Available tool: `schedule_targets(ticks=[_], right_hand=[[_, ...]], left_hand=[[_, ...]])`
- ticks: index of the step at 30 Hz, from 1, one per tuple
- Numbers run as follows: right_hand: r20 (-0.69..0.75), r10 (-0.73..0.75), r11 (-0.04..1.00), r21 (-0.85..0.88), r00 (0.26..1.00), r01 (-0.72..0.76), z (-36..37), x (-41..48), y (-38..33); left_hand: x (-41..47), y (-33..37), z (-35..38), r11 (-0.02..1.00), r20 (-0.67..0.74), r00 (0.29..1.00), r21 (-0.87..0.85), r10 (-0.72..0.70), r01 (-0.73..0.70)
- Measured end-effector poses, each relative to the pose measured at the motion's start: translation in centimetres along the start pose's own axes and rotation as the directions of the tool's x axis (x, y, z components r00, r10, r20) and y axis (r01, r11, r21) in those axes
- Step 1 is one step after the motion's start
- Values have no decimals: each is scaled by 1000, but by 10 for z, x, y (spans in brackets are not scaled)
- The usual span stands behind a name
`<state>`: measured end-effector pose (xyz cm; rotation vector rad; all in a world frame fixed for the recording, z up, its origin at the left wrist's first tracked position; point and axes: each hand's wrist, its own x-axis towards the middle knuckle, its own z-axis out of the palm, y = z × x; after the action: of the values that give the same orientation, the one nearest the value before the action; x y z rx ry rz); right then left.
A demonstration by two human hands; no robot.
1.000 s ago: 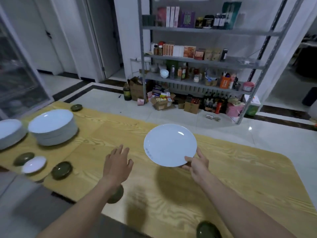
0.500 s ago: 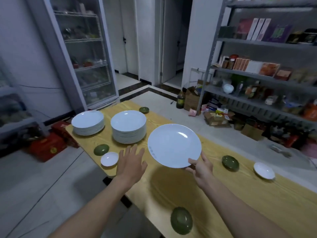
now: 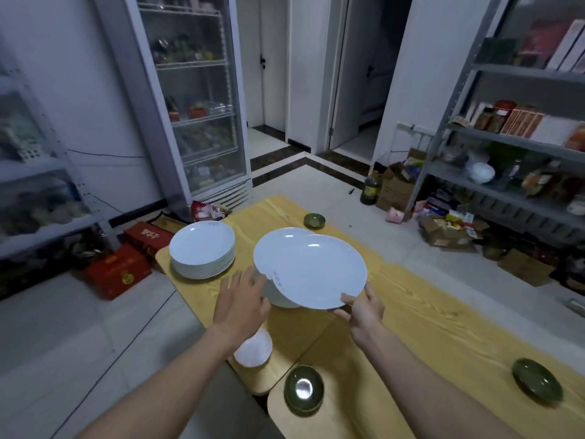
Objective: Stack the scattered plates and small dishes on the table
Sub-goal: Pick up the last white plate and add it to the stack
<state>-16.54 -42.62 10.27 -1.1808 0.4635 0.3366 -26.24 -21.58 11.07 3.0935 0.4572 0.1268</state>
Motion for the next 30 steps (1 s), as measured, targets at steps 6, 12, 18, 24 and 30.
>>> schedule_targets(ticks=[6, 12, 18, 24, 30], right_hand=[[-112, -3, 999, -41, 994, -2, 53, 30, 17], [-184, -33, 999, -32, 982, 28, 89, 44, 32], [-238, -32, 999, -23, 971, 27, 107, 57, 38], [-301, -117, 977, -204, 946, 56, 117, 68, 47], [-369, -128, 906, -421, 921, -42, 121, 80, 49]], left_hand=[[52, -43, 18, 996, 14, 996, -29, 83, -83], [97, -81, 37, 980, 57, 979, -55, 194, -190], [132, -101, 44, 970, 100, 966, -76, 237, -230], [151, -109, 45, 957, 139, 949, -97, 283, -272], [158, -112, 50, 945, 157, 933, -102, 324, -311]])
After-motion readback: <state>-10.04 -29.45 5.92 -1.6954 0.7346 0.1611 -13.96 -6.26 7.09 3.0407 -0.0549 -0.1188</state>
